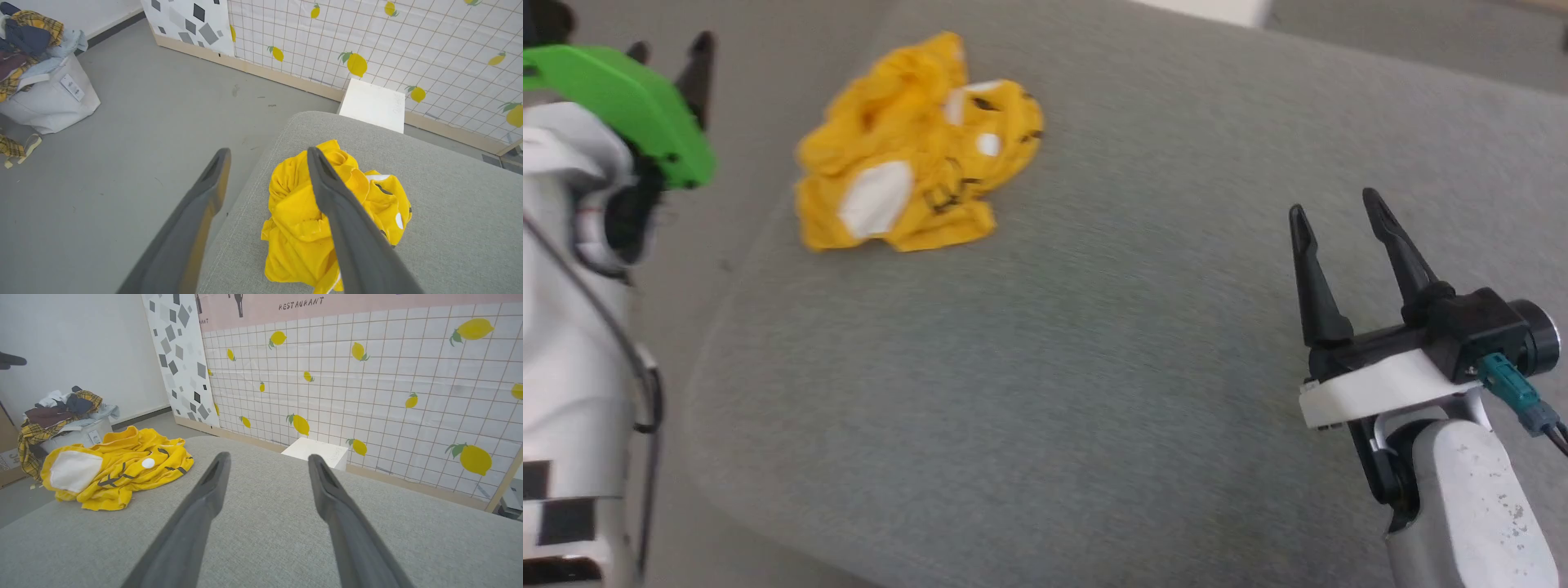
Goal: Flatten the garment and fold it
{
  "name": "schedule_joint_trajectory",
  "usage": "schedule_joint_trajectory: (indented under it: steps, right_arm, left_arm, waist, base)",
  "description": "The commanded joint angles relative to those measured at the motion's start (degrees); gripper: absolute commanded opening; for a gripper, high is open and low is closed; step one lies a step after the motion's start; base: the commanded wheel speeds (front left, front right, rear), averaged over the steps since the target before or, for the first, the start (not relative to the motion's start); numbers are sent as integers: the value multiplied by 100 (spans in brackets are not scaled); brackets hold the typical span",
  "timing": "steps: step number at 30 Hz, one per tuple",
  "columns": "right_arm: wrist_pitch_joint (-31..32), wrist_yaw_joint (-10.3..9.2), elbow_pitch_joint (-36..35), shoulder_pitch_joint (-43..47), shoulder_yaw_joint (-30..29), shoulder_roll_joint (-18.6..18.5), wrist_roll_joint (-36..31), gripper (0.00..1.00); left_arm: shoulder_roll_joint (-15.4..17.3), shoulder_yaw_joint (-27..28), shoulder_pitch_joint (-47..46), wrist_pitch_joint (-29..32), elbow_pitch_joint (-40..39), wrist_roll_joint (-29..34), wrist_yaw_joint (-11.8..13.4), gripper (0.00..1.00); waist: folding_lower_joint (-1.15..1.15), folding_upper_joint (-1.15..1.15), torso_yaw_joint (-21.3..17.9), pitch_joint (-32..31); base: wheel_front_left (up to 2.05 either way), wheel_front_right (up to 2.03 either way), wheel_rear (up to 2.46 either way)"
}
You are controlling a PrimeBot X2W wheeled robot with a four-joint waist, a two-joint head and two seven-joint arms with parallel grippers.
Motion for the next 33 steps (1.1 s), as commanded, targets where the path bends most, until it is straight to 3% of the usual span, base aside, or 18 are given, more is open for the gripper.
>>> schedule_joint_trajectory:
  steps: [1,5,16,17,18,20,23,25,30,33]
  right_arm:
    - [-77,-9,49,-97,-7,-10,61,100]
    - [-184,-9,123,-210,-37,-10,94,100]
    - [-349,-9,310,-375,-13,-10,179,100]
    - [-356,-9,333,-376,-2,-10,198,100]
    - [-363,-9,364,-380,6,-10,214,100]
    - [-376,-9,414,-373,-2,-10,234,100]
    - [-391,-9,489,-309,-47,-10,260,100]
    - [-399,-9,567,-249,-81,-10,268,100]
    - [-412,-9,744,25,-206,-10,336,100]
    - [-416,-9,829,254,-315,-10,383,100]
  left_arm:
    - [99,43,-65,298,42,-143,-3,100]
    - [316,257,-11,1169,1,-475,174,100]
    - [311,433,949,3431,-449,-1007,1343,100]
    - [289,435,1042,3556,-502,-1060,1380,96]
    - [262,452,1149,3686,-572,-1139,1412,43]
    - [235,449,1328,3811,-782,-1256,1339,0]
    - [350,493,1481,3565,-1099,-1234,1122,0]
    - [522,487,1482,3031,-1276,-1037,810,0]
    - [790,375,1224,1145,-1405,-368,21,0]
    - [843,188,1032,176,-1353,93,-149,0]
  waist:
    - [-1,0,-1487,1306]
    - [-1,0,-1802,1541]
    - [-1,0,-2026,1672]
    - [-1,0,-2024,1640]
    - [-1,0,-2019,1594]
    - [-1,0,-1995,1472]
    - [-1,0,-1939,1230]
    - [-1,0,-1893,994]
    - [-1,0,-1766,255]
    - [-1,0,-1709,-198]
  base:
    - [0,0,0]
    - [0,0,0]
    - [0,0,0]
    - [0,0,0]
    - [0,0,0]
    - [0,0,0]
    - [0,0,0]
    - [0,0,0]
    - [0,0,0]
    - [0,0,0]
